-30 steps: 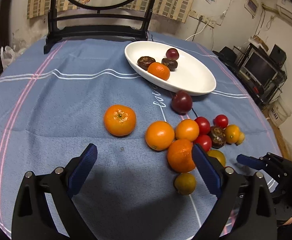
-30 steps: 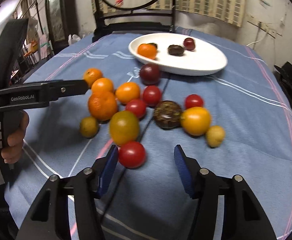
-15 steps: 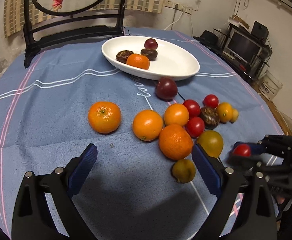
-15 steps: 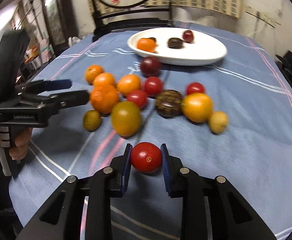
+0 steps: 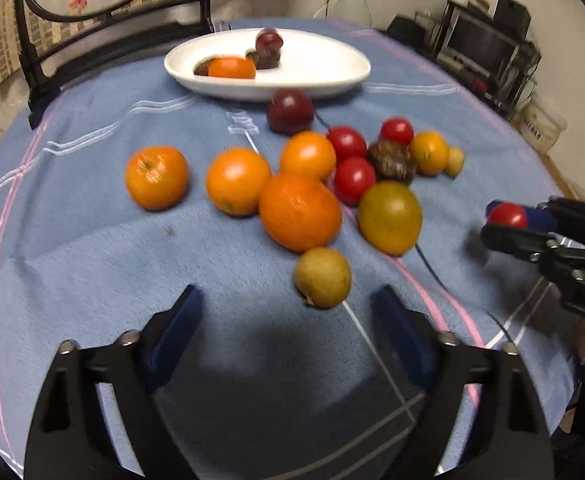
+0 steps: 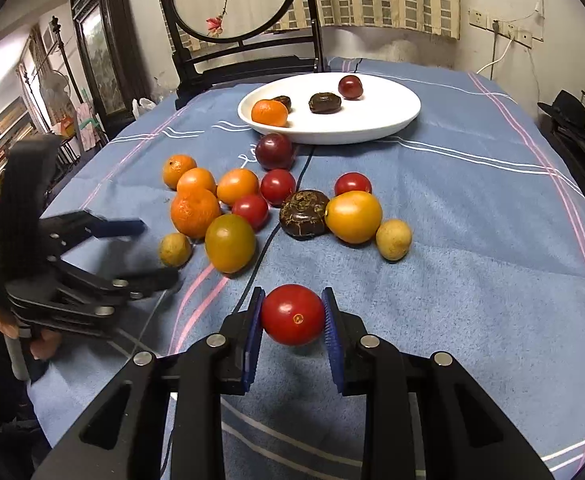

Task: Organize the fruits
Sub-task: 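Grasp a small yellow-green fruit with the left tool while the right tool carries the tomato to the plate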

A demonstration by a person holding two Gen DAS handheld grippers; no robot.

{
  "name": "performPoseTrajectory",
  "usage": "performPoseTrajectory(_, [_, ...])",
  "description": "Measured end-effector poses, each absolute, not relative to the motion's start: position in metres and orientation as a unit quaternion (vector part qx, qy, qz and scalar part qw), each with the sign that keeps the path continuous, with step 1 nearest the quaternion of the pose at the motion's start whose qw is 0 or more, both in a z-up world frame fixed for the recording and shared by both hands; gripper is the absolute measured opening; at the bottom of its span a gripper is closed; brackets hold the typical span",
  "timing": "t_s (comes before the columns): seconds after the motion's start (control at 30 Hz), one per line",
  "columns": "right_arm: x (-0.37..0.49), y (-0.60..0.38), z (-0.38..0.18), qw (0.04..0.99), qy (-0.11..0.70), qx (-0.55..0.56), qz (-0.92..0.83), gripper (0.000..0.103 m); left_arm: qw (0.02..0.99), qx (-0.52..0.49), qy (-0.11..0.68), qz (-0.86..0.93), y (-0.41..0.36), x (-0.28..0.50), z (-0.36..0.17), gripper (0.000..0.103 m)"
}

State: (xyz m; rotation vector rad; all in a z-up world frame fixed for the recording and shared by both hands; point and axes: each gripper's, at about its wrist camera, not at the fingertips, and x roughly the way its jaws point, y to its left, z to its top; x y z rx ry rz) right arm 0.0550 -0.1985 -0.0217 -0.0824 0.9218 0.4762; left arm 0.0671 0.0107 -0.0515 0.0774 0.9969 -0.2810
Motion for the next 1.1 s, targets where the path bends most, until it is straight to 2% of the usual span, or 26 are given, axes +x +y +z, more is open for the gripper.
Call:
performPoseTrajectory(0.07, [0.054, -0.201, -0.023, 0.867, 0.441, -0.037, 0.228, 0.029, 0.872, 0.041, 0.472, -0.128, 0.008, 0.067, -0.05, 0.066])
performPoseTrajectory(0.13, [0.054, -0.205, -0.024, 0.867, 0.441, -0.031, 0.229, 0.029, 0.873, 0.043, 0.472, -0.118, 0.007, 0.07, -0.049, 0.059])
performPoseTrajectory(0.2, [0.053, -0.208, -0.025, 0.867, 0.441, -0.029, 0.231, 0.029, 0.872, 0.04, 0.471, -0.128, 0.005, 0.071, -0.048, 0.04])
performPoseTrajectory(0.23, [0.053, -0.209, -0.025, 0.867, 0.441, -0.029, 0.233, 0.029, 0.871, 0.041, 0.471, -0.134, 0.002, 0.07, -0.047, 0.027])
performPoseTrajectory(0.37, [0.054, -0.212, -0.021, 0.87, 0.435, -0.033, 0.231, 0.029, 0.874, 0.067, 0.463, -0.13, -0.003, 0.065, -0.037, 0.027])
performPoseTrajectory(0.6, [0.076, -0.207, 0.018, 0.888, 0.394, -0.056, 0.23, 0.029, 0.89, 0.021, 0.432, -0.143, 0.012, 0.075, 0.012, 0.027])
performPoseTrajectory(0.8, [0.129, -0.174, 0.049, 0.904, 0.352, -0.063, 0.233, 0.029, 0.907, -0.022, 0.401, -0.129, 0.01, 0.138, 0.046, 0.027])
performPoseTrajectory(1.1, [0.212, -0.149, 0.011, 0.892, 0.403, -0.071, 0.193, 0.029, 0.906, -0.031, 0.413, -0.091, -0.007, 0.229, 0.029, 0.027])
